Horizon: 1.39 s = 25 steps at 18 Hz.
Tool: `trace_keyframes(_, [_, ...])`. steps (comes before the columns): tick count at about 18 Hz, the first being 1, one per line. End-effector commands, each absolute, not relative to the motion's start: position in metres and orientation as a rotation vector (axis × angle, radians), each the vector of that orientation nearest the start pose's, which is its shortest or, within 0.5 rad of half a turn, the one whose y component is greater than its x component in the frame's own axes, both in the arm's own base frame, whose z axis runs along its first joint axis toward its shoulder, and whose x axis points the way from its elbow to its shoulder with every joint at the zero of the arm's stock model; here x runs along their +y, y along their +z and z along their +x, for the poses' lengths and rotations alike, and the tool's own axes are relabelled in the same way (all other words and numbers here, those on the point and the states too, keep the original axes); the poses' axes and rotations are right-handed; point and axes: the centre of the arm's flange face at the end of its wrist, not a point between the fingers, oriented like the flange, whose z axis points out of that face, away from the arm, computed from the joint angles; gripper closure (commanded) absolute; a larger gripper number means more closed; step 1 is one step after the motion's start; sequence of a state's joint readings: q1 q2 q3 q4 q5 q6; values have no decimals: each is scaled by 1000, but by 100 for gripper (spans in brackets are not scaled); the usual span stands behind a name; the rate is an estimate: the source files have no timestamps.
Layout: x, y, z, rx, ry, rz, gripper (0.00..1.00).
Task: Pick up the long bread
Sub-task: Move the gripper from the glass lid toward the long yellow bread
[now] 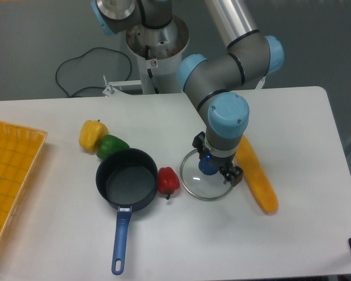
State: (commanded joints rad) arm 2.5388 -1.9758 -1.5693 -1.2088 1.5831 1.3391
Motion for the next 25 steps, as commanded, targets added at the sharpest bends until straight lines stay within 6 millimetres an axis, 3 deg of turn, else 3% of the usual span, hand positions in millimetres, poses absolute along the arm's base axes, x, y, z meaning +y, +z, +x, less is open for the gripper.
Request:
trace_keyframes(6, [463,292,-435,466,-55,-3136,0])
trace_keyframes(8, [454,281,-431,422,-64,-3142,0])
trace_keyframes(12, [437,281,-437,326,-28,-3137,0])
trace_keyframes(16, [436,277,-437,-23,-28,-3156,0])
trace_keyframes(20, [435,278,-446,-91,17,-3131,0])
trace_keyframes(25, [424,271,-471,-273,1,-3090,0])
